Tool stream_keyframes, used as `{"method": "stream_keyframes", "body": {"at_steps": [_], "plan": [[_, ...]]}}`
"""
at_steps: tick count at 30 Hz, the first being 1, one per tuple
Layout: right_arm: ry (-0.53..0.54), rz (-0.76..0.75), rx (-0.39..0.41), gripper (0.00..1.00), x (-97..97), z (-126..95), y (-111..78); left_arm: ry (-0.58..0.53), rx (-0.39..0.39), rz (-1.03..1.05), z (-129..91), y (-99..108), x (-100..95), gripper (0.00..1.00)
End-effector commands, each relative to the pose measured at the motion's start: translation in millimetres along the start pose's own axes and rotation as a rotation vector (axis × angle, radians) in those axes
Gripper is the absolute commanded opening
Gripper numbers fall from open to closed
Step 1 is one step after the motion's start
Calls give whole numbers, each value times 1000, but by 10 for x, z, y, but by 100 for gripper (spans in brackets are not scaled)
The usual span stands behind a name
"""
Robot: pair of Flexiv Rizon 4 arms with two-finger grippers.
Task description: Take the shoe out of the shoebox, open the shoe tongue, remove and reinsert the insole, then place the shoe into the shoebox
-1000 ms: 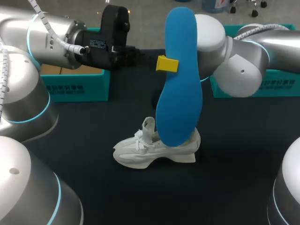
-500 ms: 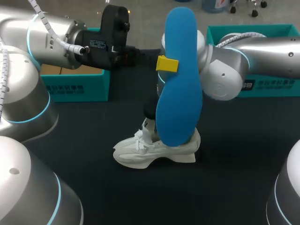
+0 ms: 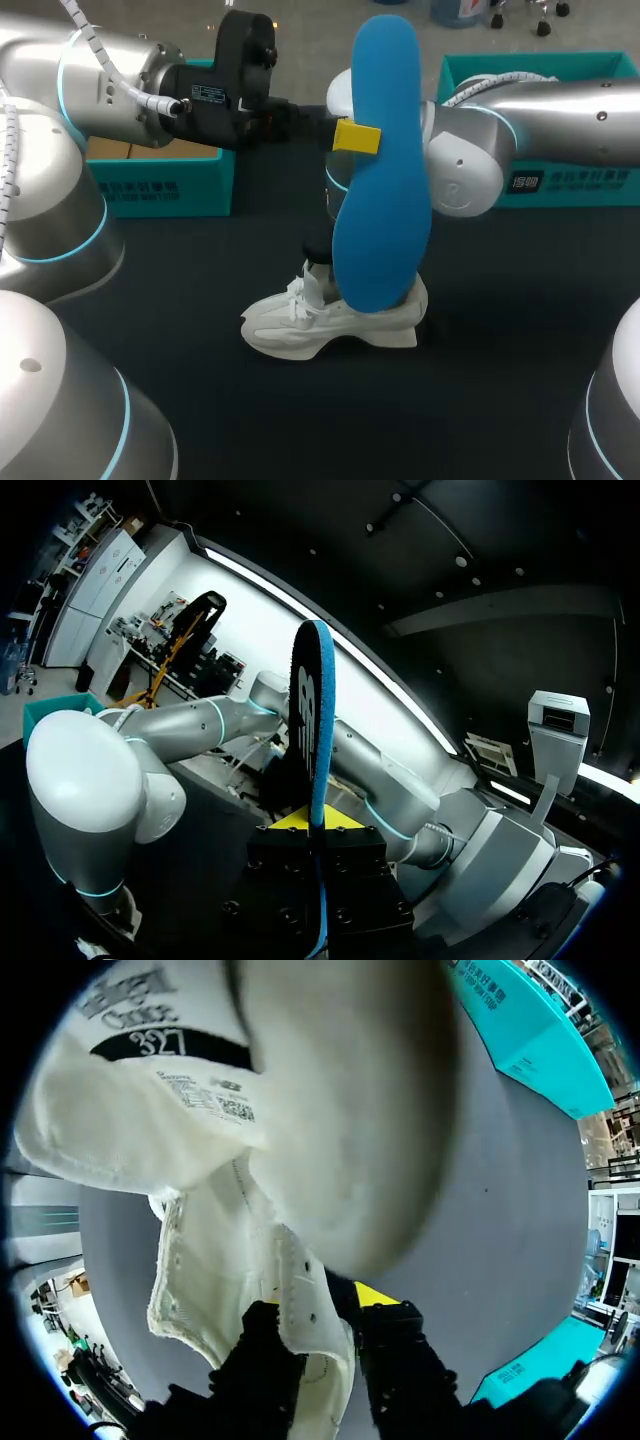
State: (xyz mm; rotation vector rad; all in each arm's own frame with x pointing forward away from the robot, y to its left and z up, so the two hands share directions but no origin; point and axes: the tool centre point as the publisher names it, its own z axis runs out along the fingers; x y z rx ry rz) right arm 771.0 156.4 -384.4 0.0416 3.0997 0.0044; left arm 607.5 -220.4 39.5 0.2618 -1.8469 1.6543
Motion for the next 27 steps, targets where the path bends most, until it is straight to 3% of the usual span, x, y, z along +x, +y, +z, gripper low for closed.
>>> {"method": "stream_keyframes", "body": {"at_steps": [1, 5, 10, 14, 15, 17, 18, 21, 27], "plan": [[0, 1, 3, 0, 3, 11, 19, -1, 0, 1, 11, 3, -2, 0], [0, 1, 3, 0, 3, 11, 19, -1, 0, 1, 11, 3, -2, 0], [120, 328, 51, 0, 120, -37, -45, -1, 0, 1, 11, 3, -2, 0], [153, 570, 15, 0, 219, -293, -99, -1, 0, 1, 11, 3, -2, 0], [162, 648, 60, 0, 255, -351, -114, -1, 0, 1, 11, 3, -2, 0], [210, 786, 53, 0, 327, -434, -115, -1, 0, 1, 11, 3, -2, 0], [213, 785, 23, 0, 351, -467, -90, -1, 0, 1, 11, 3, -2, 0], [223, 967, 26, 0, 440, -530, -12, -1, 0, 1, 11, 3, -2, 0], [260, 1074, -54, 0, 458, -547, 179, -1, 0, 1, 11, 3, -2, 0]]}}
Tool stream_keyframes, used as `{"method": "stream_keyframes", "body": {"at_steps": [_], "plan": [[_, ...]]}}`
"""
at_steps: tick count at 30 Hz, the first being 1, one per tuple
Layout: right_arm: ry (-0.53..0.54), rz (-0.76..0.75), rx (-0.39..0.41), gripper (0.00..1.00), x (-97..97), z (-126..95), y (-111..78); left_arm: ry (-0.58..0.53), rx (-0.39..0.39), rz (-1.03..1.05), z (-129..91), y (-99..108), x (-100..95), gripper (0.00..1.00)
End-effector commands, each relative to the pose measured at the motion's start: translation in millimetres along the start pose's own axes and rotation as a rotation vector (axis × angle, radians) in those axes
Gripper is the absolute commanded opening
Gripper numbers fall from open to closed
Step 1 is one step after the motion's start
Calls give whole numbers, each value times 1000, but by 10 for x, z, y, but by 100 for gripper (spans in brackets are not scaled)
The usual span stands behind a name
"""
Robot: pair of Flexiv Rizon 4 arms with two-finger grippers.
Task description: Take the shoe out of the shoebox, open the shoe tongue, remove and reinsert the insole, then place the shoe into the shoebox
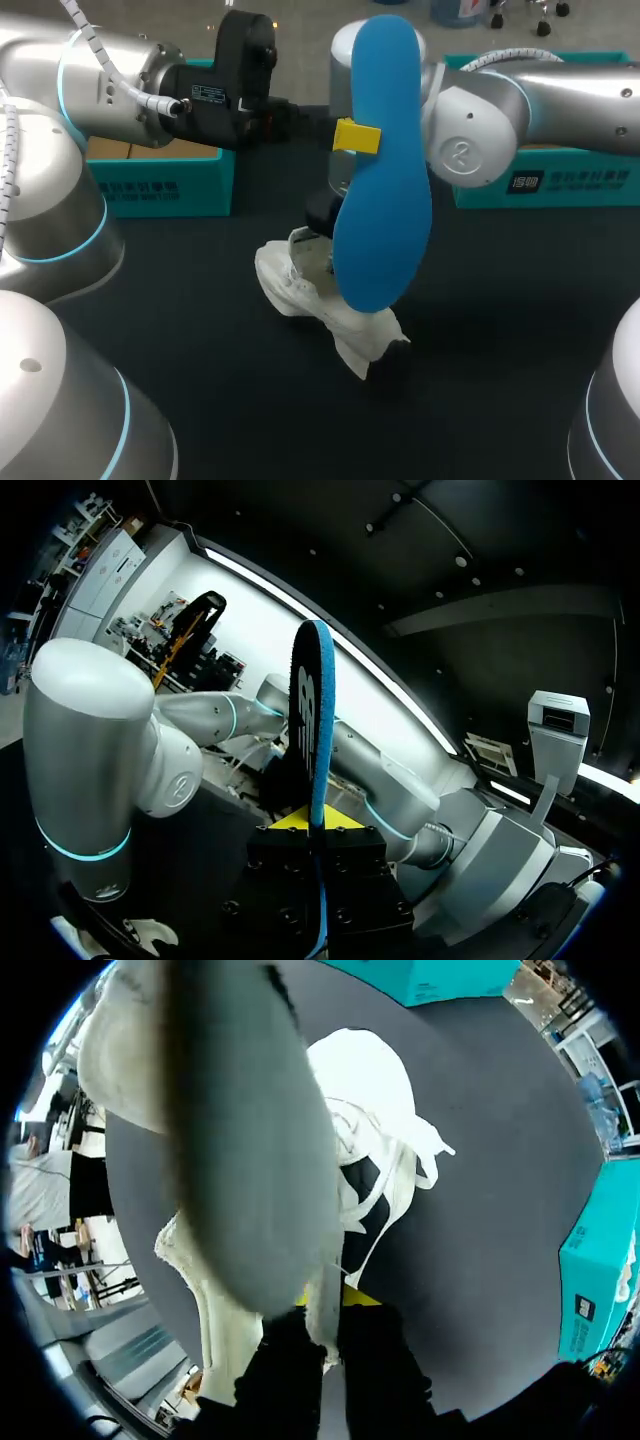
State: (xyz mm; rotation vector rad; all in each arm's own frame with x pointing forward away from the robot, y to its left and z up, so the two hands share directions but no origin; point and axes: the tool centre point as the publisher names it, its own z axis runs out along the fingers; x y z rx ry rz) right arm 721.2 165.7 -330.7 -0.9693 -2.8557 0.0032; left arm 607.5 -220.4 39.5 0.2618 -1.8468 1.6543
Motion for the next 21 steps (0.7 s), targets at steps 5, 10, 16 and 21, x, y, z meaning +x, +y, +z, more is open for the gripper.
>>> {"method": "stream_keyframes", "body": {"at_steps": [5, 10, 16, 21], "plan": [[115, 412, -86, 0, 61, -19, 140, -1, 0, 1, 10, 3, -2, 0], [115, 412, -86, 0, 61, -19, 140, -1, 0, 1, 10, 3, -2, 0], [115, 412, -86, 0, 61, -19, 140, -1, 0, 1, 10, 3, -2, 0], [214, 597, -232, 0, -13, -77, 33, -1, 0, 1, 10, 3, -2, 0]]}}
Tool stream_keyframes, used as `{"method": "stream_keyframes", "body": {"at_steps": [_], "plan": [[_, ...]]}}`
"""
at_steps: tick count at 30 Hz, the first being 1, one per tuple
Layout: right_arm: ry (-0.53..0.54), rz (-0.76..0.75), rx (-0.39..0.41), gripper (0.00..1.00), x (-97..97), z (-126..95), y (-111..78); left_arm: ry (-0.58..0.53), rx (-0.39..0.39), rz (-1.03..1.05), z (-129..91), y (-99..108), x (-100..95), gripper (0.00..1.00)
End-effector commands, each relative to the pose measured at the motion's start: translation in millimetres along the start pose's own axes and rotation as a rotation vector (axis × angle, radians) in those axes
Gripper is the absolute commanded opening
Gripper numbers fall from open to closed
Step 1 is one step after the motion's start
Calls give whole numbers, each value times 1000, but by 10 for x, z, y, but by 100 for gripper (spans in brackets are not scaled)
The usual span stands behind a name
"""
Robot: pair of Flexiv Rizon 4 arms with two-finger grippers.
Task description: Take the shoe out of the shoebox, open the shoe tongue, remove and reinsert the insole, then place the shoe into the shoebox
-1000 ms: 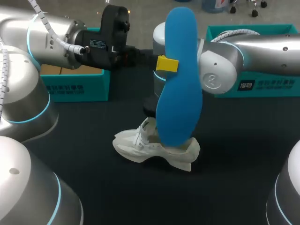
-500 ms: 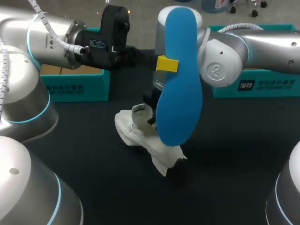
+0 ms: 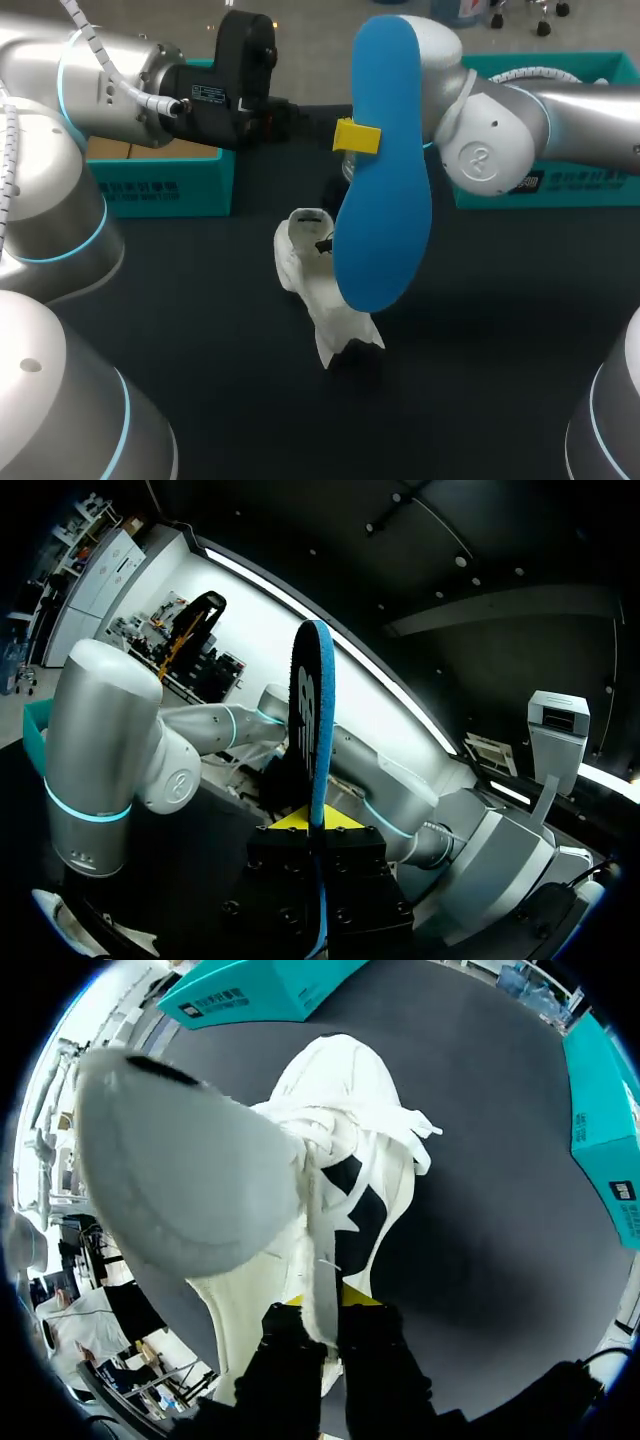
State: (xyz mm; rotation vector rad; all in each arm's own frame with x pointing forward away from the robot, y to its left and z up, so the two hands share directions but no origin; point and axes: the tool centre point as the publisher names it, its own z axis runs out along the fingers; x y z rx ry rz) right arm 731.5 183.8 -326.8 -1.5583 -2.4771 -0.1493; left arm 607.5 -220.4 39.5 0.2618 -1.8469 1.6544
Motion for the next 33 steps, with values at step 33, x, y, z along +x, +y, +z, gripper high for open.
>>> {"method": "stream_keyframes", "body": {"at_steps": [33], "plan": [[98, 204, -198, 0, -373, 479, -22, -1, 0, 1, 11, 3, -2, 0]]}}
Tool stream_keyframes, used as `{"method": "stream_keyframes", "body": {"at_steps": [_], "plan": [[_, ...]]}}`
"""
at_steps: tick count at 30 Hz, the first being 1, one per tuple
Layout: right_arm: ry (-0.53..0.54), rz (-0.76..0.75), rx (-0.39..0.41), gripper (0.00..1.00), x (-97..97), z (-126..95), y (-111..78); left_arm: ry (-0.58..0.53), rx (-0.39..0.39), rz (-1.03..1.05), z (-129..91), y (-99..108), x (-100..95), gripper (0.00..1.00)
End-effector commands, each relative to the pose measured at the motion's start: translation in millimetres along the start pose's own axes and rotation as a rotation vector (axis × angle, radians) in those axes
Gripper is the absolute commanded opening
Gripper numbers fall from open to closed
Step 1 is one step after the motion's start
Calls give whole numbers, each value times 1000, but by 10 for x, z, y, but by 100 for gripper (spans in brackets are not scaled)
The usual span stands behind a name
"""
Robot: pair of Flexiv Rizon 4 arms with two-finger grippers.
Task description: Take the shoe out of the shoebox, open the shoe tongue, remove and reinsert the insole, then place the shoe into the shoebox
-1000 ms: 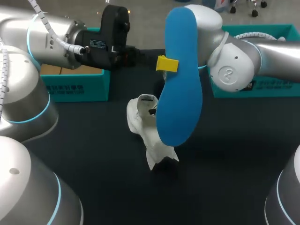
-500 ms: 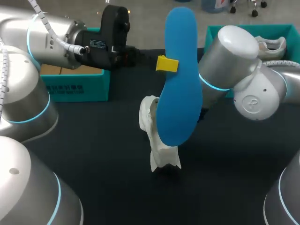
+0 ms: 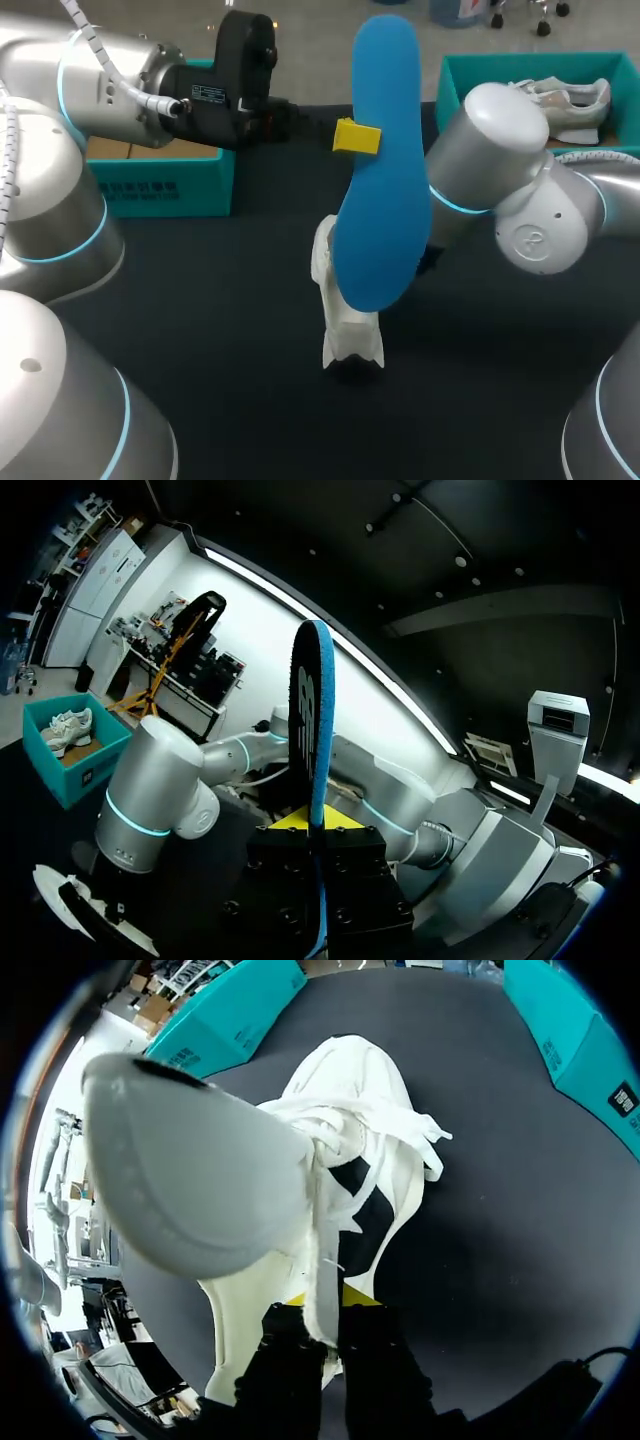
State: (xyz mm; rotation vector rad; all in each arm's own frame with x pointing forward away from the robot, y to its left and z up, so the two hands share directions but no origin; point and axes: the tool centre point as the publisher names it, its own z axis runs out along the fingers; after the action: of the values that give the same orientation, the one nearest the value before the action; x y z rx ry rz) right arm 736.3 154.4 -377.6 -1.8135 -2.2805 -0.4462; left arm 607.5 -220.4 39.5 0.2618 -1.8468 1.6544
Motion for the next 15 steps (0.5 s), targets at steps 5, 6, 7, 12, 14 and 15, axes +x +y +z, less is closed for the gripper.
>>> {"method": "stream_keyframes", "body": {"at_steps": [5, 6, 7, 12, 14, 15], "plan": [[21, 61, -3, 100, 39, -49, 25, -1, 0, 1, 10, 3, -3, 0], [43, 76, -9, 100, 49, -101, 16, -1, 0, 1, 10, 3, -3, 0], [68, 89, -18, 100, 61, -153, 3, -1, 0, 1, 10, 3, -3, 0], [225, 144, -31, 100, 180, -455, -62, -1, 0, 1, 10, 3, -3, 0], [266, 174, -14, 100, 211, -564, -60, -1, 0, 1, 10, 3, -3, 0], [288, 186, -14, 100, 224, -616, -53, -1, 0, 1, 10, 3, -3, 0]]}}
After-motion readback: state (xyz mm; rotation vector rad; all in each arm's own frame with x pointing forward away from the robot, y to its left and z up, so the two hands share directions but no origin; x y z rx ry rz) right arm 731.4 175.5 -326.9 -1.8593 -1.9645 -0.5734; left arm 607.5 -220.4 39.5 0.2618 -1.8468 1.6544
